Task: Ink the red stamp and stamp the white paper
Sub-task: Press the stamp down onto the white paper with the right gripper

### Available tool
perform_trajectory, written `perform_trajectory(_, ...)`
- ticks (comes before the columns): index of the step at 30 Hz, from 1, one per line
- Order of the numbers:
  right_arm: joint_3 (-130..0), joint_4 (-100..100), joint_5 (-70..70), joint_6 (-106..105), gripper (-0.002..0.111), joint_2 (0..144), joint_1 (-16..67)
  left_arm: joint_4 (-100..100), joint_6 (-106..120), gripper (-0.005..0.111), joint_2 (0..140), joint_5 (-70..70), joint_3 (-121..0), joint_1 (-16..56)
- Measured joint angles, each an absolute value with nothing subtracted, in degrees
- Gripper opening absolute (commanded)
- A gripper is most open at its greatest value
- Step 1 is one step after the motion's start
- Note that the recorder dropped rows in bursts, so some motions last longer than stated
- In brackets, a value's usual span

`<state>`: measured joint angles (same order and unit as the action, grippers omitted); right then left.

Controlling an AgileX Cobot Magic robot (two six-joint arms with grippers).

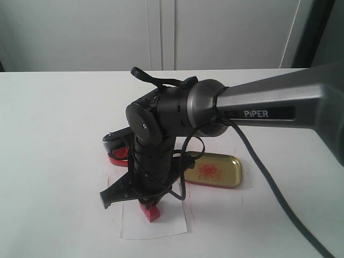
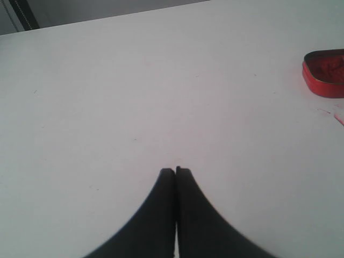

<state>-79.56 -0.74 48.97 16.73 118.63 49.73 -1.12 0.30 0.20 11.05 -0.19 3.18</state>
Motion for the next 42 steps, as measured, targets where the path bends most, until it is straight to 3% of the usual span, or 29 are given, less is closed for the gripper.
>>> perform_trajectory(42,-78.84,0.54,47.66,18.38,0.0,117.04,49.73,-1.12,0.3,0.0,0.2,11.05,-0.19,3.18)
